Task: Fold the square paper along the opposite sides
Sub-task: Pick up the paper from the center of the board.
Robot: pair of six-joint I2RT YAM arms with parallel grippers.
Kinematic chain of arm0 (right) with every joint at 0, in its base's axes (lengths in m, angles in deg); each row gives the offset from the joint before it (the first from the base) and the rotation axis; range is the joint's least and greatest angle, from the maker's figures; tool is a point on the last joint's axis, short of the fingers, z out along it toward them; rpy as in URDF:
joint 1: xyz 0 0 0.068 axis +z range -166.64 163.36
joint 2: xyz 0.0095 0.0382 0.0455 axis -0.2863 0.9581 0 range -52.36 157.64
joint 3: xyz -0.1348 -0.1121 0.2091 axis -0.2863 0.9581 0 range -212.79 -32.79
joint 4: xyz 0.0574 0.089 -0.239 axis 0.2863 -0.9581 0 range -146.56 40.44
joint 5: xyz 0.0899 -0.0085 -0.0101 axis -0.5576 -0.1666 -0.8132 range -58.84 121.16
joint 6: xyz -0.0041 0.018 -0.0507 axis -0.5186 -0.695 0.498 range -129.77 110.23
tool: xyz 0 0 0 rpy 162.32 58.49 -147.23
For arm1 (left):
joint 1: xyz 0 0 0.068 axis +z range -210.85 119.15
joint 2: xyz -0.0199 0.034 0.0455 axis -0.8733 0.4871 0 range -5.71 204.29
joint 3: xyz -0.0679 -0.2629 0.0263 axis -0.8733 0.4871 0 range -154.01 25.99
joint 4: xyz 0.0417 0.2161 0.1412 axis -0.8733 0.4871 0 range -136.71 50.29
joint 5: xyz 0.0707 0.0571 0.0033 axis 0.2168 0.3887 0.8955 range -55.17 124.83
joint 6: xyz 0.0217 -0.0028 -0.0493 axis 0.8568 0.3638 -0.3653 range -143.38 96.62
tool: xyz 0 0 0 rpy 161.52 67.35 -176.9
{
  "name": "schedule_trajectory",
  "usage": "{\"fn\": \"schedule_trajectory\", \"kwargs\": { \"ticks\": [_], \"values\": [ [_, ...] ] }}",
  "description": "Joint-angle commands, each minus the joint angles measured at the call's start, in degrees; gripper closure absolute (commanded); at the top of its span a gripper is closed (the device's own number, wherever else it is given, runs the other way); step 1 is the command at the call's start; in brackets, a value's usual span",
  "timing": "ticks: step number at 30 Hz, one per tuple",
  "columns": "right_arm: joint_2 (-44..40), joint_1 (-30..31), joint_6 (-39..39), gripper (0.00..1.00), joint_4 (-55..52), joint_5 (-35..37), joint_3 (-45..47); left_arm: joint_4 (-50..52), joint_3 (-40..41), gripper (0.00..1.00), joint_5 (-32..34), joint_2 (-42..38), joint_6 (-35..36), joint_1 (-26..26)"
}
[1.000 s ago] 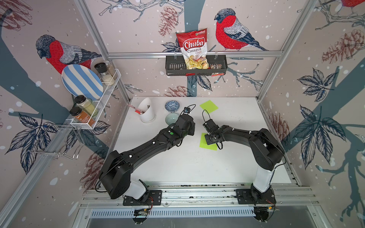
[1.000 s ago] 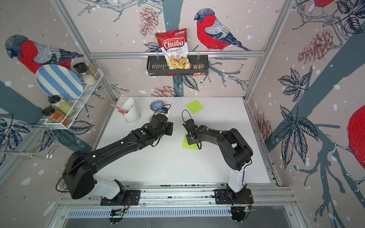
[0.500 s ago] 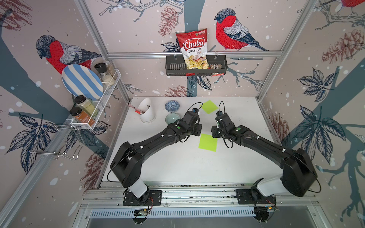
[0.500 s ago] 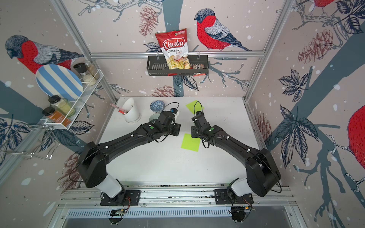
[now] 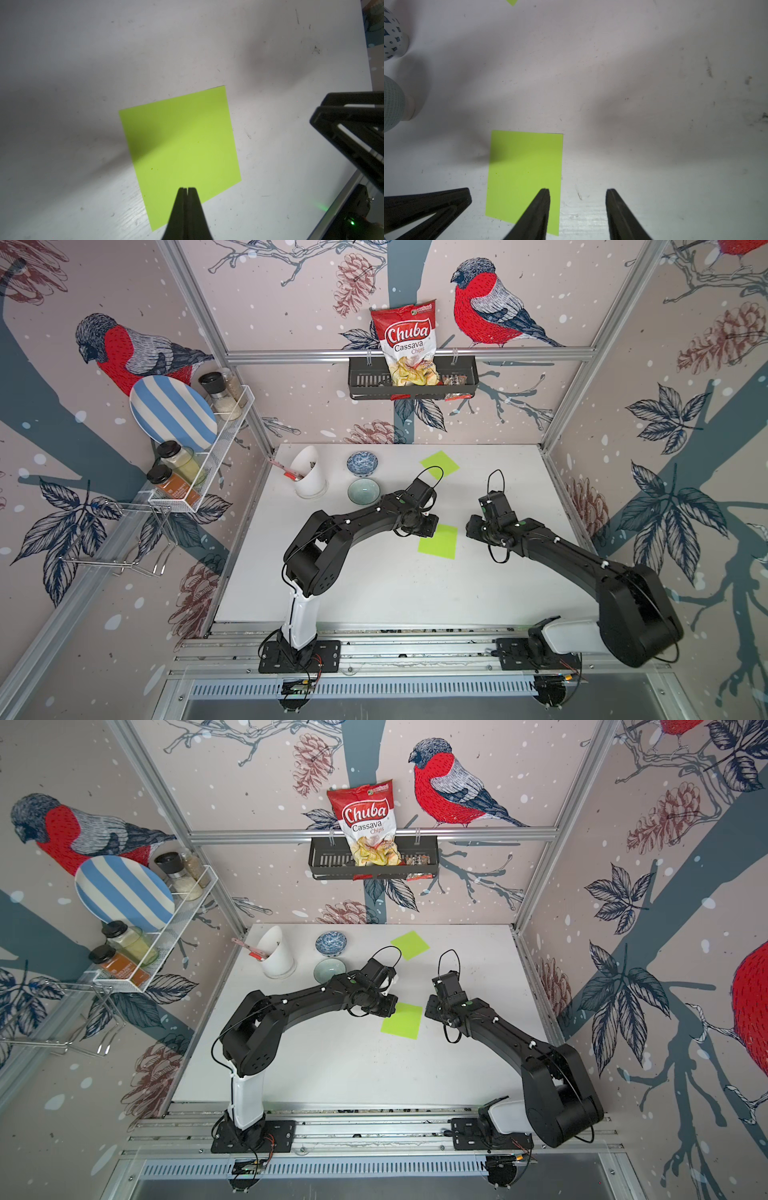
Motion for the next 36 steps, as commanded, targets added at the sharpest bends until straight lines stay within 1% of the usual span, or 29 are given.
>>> {"fn": "schedule_trajectory", "kwargs": {
  "ticks": [1, 3, 7, 14, 21, 28, 36],
  "values": [
    [3.9, 1.2, -0.7, 0.55, -2.2, -0.2, -2.4, 6.0, -1.5, 1.00, -1.0, 1.4, 2.9, 0.6],
    [5.2, 1.6, -0.8, 0.57, -1.4, -0.9, -2.8, 6.6, -1.5, 1.00, -1.1, 1.7, 3.6, 0.8],
    [7.1, 1.6, -2.0, 0.56, 0.8, -3.4, -2.8, 5.8, -1.0, 1.00, -2.0, 2.5, 3.8, 1.6],
    [11.8, 3.0, -3.5, 0.53, -0.9, -4.7, -5.3, 2.8, 0.5, 1.00, -5.1, 4.3, 3.1, 2.3],
    [15.2, 4.9, -5.8, 0.52, -2.9, -5.1, -6.4, 1.7, 2.0, 1.00, -5.0, 4.6, 3.2, 2.6],
    [15.6, 5.0, -7.0, 0.52, -4.9, -5.1, -6.2, 1.3, 3.9, 1.00, -4.5, 4.8, 3.4, 3.1],
    [19.4, 5.1, -7.3, 0.52, -5.1, -7.3, -7.7, 0.5, 5.7, 1.00, -4.2, 4.6, 3.5, 3.1]
  ]
}}
